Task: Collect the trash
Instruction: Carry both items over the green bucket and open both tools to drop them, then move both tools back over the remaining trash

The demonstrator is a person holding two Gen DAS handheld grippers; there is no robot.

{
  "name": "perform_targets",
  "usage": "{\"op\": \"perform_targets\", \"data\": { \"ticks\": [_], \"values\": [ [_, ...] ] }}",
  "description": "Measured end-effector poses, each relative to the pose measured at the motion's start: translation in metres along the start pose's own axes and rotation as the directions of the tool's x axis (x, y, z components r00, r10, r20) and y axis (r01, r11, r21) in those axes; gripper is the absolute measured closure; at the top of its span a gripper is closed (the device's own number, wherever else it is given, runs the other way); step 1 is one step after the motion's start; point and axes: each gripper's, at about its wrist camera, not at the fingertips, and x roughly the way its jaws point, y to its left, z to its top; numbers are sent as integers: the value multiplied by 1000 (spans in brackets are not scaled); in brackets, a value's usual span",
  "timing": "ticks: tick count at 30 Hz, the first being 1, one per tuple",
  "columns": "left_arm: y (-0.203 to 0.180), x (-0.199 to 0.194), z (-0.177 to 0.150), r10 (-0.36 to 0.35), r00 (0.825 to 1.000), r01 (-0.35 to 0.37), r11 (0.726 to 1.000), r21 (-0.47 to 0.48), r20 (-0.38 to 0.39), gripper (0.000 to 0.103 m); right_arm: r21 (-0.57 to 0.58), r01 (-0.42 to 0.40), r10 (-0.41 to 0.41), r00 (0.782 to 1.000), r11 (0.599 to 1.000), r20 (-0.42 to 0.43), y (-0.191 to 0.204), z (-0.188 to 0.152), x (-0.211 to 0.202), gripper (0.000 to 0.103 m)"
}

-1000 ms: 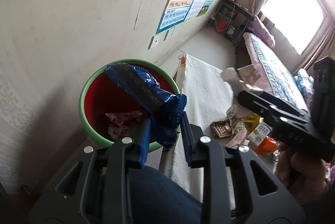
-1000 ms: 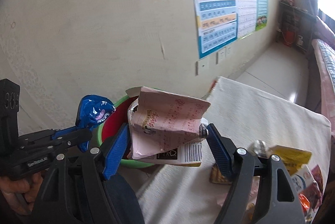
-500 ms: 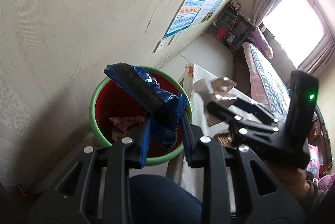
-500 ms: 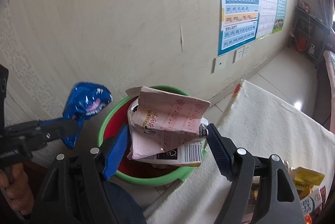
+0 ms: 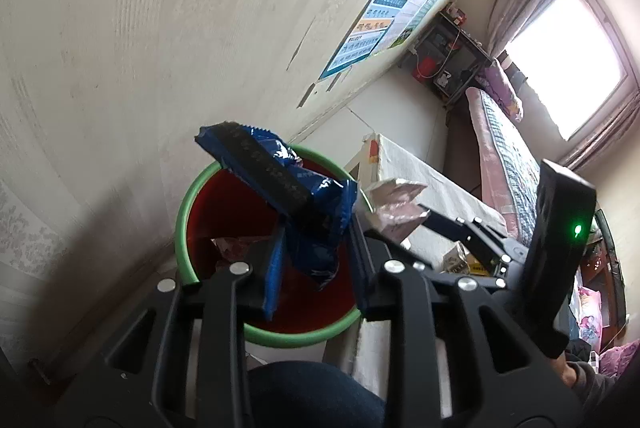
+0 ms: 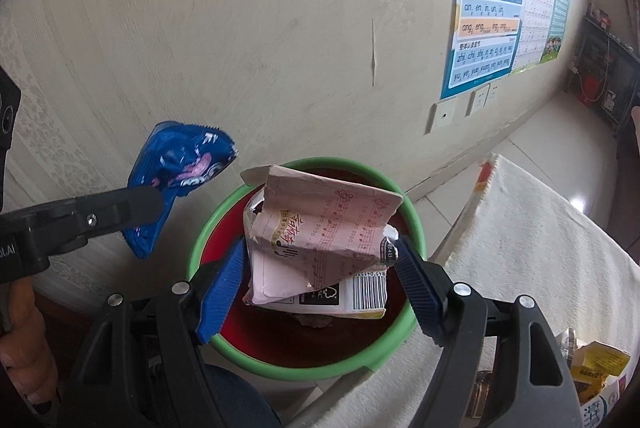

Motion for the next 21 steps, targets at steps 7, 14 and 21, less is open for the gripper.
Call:
{"op": "perform_targets", "data": {
  "ticks": [7,14,21],
  "values": [
    [7,-5,7,-43,998,46,997,-57,49,23,-5,13,-13,1000,1000,-5,2,-2,4,17],
    [19,-12,-4,-10,998,15,995,-94,57,5,3,26,-26,1000,1000,0,0,-10,-4,9],
    [20,-13,-23,66,998,-64,995,-76,25,5,31,33,-34,999,999,10,-10,-25,-29,8]
  ]
}}
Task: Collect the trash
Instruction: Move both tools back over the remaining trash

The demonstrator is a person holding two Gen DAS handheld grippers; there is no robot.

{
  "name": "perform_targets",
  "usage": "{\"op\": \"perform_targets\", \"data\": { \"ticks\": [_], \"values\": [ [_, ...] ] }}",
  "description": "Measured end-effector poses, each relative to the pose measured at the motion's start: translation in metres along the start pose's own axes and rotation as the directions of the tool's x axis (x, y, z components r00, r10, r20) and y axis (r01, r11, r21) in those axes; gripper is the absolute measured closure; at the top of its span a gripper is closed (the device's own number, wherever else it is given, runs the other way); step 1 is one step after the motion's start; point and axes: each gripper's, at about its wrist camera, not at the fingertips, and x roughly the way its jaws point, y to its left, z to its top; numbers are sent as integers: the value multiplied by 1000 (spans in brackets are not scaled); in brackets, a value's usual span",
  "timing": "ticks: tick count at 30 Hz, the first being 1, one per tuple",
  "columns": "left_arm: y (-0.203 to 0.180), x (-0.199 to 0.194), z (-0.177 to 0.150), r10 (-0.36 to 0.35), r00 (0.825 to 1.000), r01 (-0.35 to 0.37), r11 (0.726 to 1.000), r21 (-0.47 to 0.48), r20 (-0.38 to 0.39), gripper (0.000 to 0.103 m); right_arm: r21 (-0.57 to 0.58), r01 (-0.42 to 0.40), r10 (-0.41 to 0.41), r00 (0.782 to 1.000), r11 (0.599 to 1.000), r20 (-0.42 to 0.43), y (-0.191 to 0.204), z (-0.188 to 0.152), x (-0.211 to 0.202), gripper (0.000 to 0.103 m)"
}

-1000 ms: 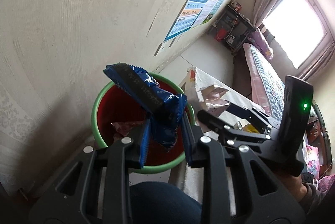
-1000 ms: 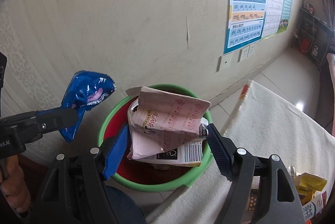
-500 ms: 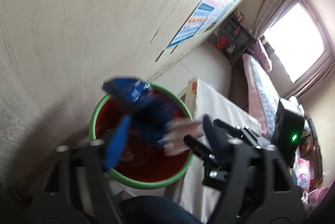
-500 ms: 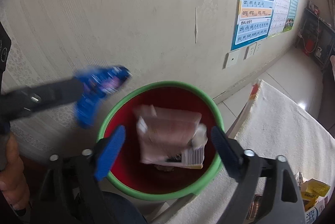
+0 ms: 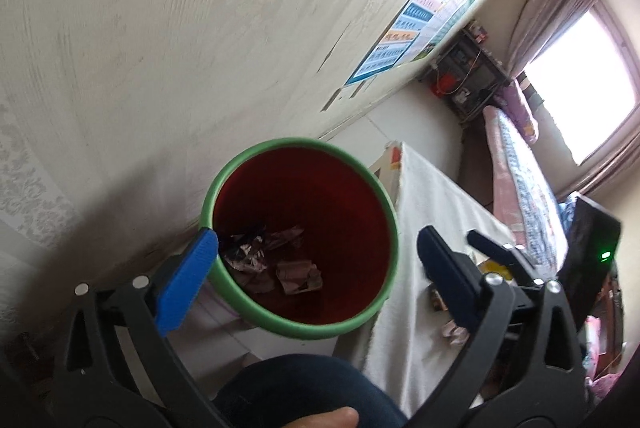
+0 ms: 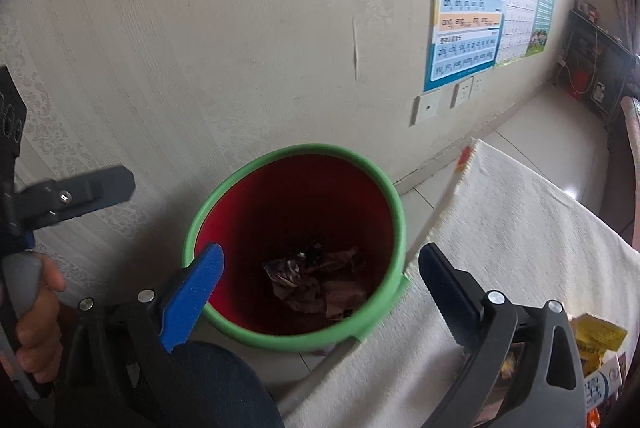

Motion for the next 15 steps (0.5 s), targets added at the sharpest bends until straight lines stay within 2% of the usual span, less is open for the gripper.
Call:
{"op": "perform_targets", "data": {
  "ticks": [7,15],
  "values": [
    [-13,0,-14,11,1000,-11,1000,10,-19,5,47,5,-6,1000,999,18,-21,-20,-31,8],
    [-49,9,-40,16,999,-14,999,48,-45,5,124,33,-38,999,992,37,-54,-42,-66,8]
  ]
}}
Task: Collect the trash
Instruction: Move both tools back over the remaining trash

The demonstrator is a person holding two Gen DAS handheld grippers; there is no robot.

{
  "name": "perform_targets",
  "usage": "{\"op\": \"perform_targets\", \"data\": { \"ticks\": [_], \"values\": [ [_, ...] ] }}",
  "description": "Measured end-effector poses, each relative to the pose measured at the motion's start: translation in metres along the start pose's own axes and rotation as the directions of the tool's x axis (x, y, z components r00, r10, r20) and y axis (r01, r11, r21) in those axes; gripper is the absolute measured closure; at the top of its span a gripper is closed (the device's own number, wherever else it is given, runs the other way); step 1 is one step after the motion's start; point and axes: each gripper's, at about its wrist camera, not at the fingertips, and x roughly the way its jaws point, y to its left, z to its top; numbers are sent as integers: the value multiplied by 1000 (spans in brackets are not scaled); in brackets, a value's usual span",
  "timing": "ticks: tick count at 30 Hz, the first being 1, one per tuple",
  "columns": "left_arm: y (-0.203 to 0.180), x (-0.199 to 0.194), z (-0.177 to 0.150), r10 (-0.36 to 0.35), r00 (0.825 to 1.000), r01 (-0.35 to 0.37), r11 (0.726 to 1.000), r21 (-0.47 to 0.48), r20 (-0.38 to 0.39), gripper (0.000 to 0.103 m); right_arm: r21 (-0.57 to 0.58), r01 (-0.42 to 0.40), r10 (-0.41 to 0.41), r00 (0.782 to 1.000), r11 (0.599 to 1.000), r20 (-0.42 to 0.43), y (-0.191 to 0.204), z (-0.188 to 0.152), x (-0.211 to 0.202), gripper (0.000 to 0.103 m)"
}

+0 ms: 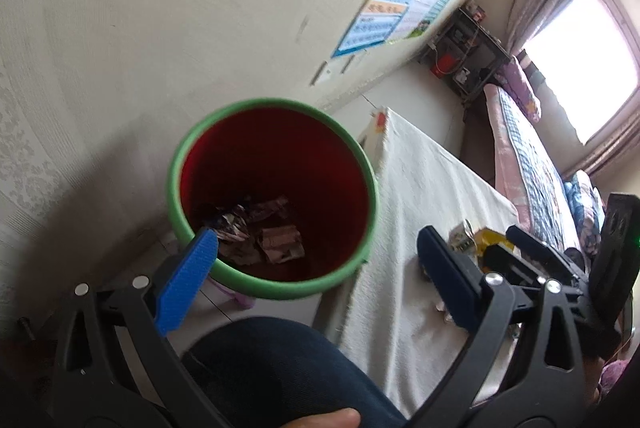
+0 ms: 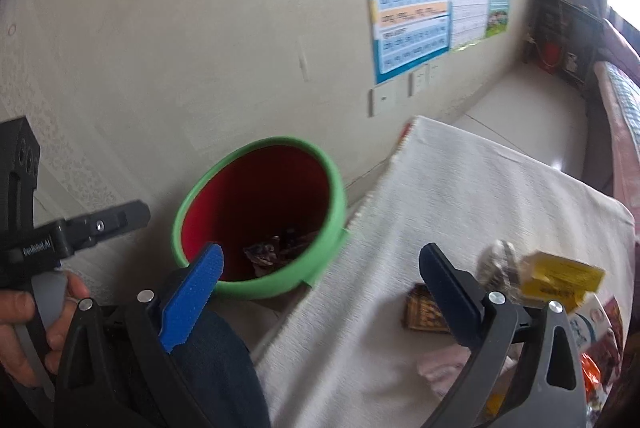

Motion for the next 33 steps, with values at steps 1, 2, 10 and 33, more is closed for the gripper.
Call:
{"op": "perform_targets", "data": {
  "ticks": [1,2,10,33],
  "values": [
    [-7,1,-4,5,1000,-5,1000,12,0,5,11,8,-8,1000,1000,1,-6,-3,-5,8],
    [-12,3,-6,11,1000,-11,1000,20,2,5,23,16,-16,1000,1000,1,-13,-7,-9,8],
    [-80,21,-36,-36,998,42,989,141,-48,5,109,103,-104,995,989,8,-71,-40,-45,8],
    [-215,88,-107,-49,963,168,879,445,-266,5,225,328,-315,944,918,-95,-211,-144,-106,8]
  ]
}}
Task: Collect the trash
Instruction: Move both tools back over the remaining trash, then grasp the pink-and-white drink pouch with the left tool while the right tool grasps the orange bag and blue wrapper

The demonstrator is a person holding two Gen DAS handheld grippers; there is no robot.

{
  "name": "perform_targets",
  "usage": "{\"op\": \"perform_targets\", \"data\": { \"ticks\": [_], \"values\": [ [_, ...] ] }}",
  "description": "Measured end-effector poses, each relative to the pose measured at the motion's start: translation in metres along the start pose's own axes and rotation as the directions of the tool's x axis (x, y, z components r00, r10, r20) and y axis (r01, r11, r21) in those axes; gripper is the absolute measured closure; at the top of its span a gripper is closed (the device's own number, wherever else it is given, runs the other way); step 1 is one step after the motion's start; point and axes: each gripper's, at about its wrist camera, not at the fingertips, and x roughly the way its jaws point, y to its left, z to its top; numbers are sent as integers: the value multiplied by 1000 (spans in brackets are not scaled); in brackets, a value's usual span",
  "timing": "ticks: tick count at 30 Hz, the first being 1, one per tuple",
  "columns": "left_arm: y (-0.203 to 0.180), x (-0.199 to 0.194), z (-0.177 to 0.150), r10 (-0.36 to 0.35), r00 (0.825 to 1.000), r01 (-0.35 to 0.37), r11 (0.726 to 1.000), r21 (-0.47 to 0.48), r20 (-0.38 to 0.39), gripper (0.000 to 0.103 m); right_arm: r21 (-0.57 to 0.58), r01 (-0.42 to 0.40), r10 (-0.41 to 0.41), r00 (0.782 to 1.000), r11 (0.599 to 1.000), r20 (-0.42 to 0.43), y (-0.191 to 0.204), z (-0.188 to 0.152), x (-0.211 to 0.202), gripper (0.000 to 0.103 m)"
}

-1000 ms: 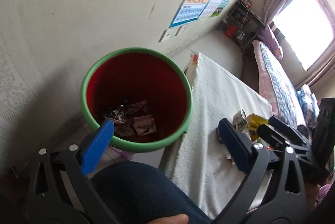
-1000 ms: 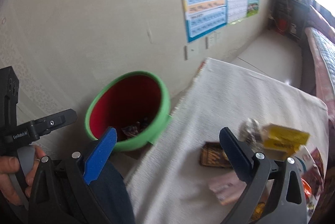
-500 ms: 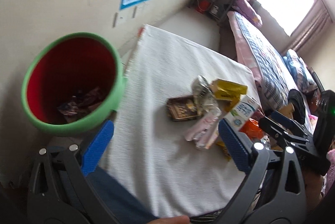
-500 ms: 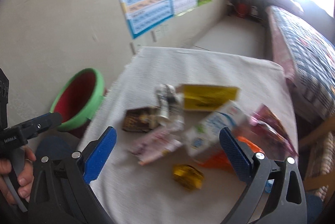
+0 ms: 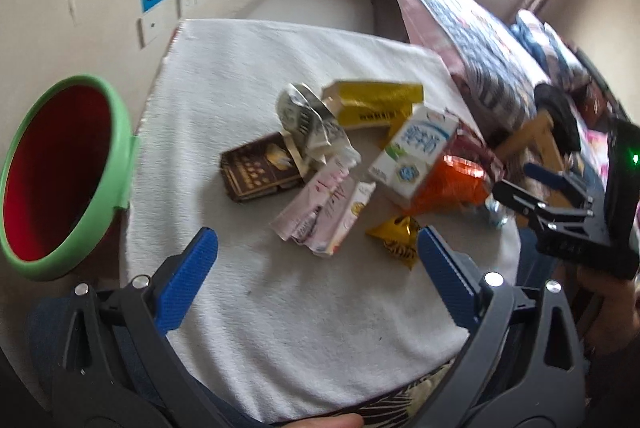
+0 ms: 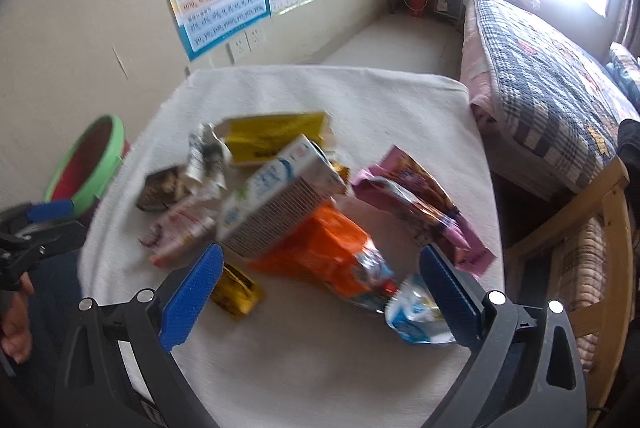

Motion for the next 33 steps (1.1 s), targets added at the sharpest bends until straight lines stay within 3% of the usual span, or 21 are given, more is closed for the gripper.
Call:
{"op": "perform_targets", "data": {
  "ticks": [14,17,23,28,33],
  "values": [
    [-20,55,6,50,994,-38,992,117,-99,6,-36,-5,2,996,999,-89,-18,-11,35,10],
    [-22,67,7,62,991,-46,990,135,-117,11,-51,-15,9,993,999,-114,-19,-10,45,15],
    [-23,92,7,87,981,-58,984,170,-173,21,-73,-10,0,990,997,-139,-20,-13,57,15],
    [-22,104,7,120,974,-81,976,200,-191,29,-81,-7,-6,988,997,-155,-19,-15,63,25],
    [-15,110,7,137,971,-101,978,185,-195,41,-83,-13,-1,986,997,-167,-18,-17,68,41]
  ]
}}
